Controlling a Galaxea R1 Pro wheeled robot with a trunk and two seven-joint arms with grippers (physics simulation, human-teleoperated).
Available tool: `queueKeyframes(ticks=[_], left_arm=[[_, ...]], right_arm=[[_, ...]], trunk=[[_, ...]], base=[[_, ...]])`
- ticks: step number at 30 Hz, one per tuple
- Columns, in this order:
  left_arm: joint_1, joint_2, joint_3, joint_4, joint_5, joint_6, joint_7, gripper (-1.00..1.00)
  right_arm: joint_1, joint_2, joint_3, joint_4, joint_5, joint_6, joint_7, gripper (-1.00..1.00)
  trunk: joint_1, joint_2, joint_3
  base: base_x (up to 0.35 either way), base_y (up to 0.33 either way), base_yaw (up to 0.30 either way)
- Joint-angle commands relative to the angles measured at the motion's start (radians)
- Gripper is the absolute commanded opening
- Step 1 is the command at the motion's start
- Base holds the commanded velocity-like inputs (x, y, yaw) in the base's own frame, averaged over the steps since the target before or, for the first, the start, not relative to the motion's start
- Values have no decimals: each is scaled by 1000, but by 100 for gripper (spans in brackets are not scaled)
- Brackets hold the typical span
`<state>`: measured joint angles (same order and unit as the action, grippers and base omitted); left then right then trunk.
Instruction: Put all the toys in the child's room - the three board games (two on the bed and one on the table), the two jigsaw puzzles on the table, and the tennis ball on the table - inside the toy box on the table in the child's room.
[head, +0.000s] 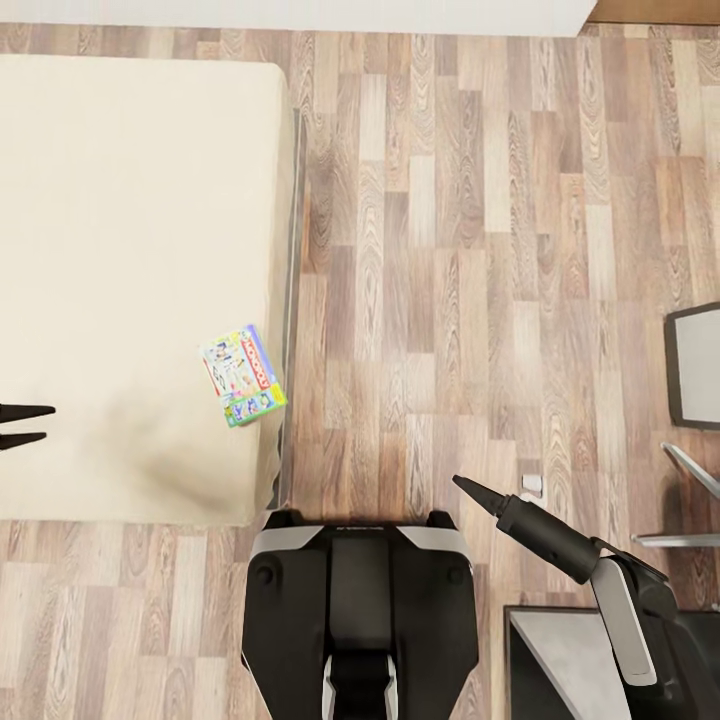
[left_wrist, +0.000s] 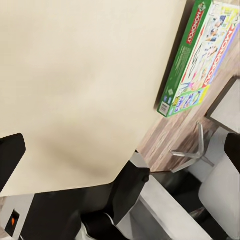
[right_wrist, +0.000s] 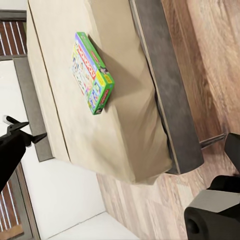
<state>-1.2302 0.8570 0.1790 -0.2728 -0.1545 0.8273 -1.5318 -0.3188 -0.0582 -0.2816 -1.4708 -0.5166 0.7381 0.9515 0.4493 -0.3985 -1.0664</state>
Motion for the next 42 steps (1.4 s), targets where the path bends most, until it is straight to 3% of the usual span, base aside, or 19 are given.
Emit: queueKeyframes(ticks=[1, 11, 18, 27, 42], left_arm=[[-1, -1, 6, 4, -11, 11, -7, 100], [9, -13, 5, 67, -13, 2, -2, 100], [47, -15, 5, 128, -13, -86, -3, 100], [57, -15, 5, 249, -14, -208, -5, 100], [66, -14, 5, 300, -12, -250, -39, 100]], right_arm=[[0, 0, -1, 0, -3, 6, 1, 100], [0, 0, 0, 0, -3, 6, 1, 100], [0, 1, 1, 0, -3, 6, 0, 100], [0, 0, 0, -2, -3, 6, 1, 100], [17, 1, -20, -5, -4, 6, 1, 100]], trunk=[[1, -1, 1], [1, -1, 17], [1, -1, 29], [1, -1, 43], [1, -1, 68]], base=[[0, 0, 0], [0, 0, 0], [0, 0, 0], [0, 0, 0], [0, 0, 0]])
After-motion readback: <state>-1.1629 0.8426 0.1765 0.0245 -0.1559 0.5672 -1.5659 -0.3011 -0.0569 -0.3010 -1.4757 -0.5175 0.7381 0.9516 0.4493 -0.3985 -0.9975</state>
